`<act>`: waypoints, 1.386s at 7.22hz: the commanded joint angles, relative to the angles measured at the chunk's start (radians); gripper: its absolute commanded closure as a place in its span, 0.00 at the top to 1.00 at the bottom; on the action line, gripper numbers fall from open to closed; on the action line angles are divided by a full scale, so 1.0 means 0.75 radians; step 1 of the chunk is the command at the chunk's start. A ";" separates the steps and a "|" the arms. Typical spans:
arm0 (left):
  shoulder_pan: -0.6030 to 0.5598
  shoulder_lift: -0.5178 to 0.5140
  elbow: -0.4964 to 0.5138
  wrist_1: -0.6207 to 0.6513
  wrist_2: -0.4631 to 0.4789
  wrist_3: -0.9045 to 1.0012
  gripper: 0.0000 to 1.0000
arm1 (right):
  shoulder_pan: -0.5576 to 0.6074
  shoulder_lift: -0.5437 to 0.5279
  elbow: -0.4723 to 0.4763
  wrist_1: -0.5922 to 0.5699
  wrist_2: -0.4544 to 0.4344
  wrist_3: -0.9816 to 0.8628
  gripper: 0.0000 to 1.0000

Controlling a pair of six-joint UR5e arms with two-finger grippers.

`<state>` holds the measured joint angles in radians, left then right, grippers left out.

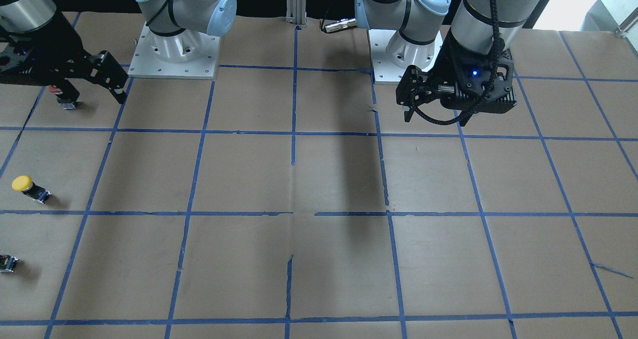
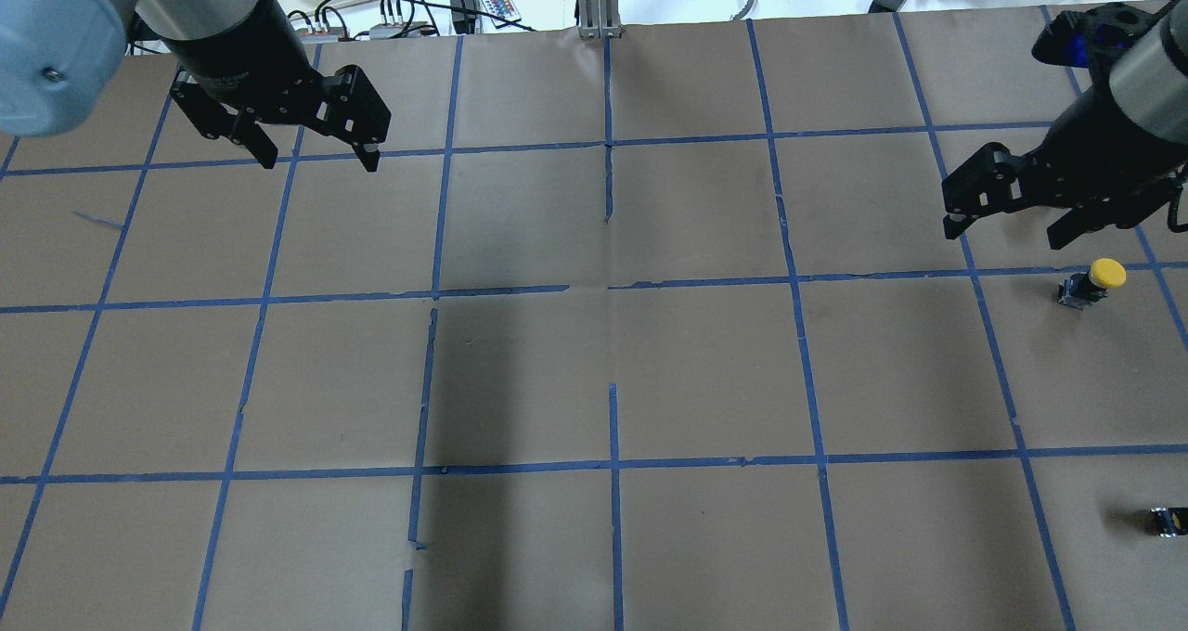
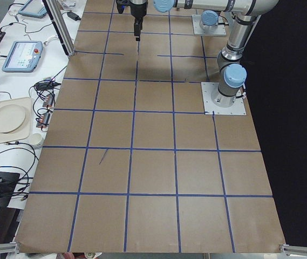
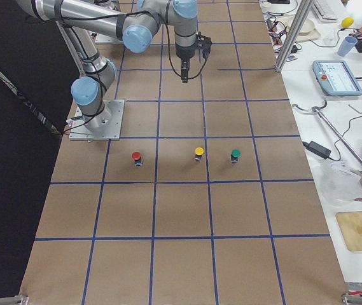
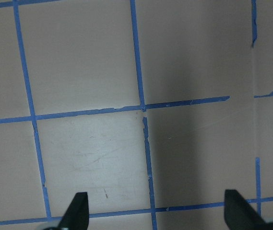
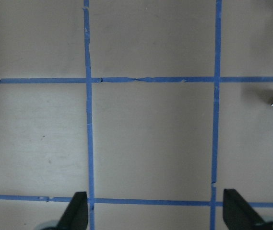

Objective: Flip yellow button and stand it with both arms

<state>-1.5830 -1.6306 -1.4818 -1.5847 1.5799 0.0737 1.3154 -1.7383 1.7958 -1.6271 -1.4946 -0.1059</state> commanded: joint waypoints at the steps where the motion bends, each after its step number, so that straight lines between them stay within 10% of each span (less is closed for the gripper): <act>1: 0.000 0.000 0.000 0.000 0.000 0.000 1.00 | 0.209 0.008 -0.113 0.095 -0.052 0.322 1.00; 10: 0.000 -0.002 0.002 0.002 0.000 0.000 1.00 | 0.281 0.115 -0.253 0.189 -0.071 0.387 1.00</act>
<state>-1.5831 -1.6321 -1.4811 -1.5840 1.5800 0.0737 1.5368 -1.6733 1.6423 -1.5055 -1.5434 0.1822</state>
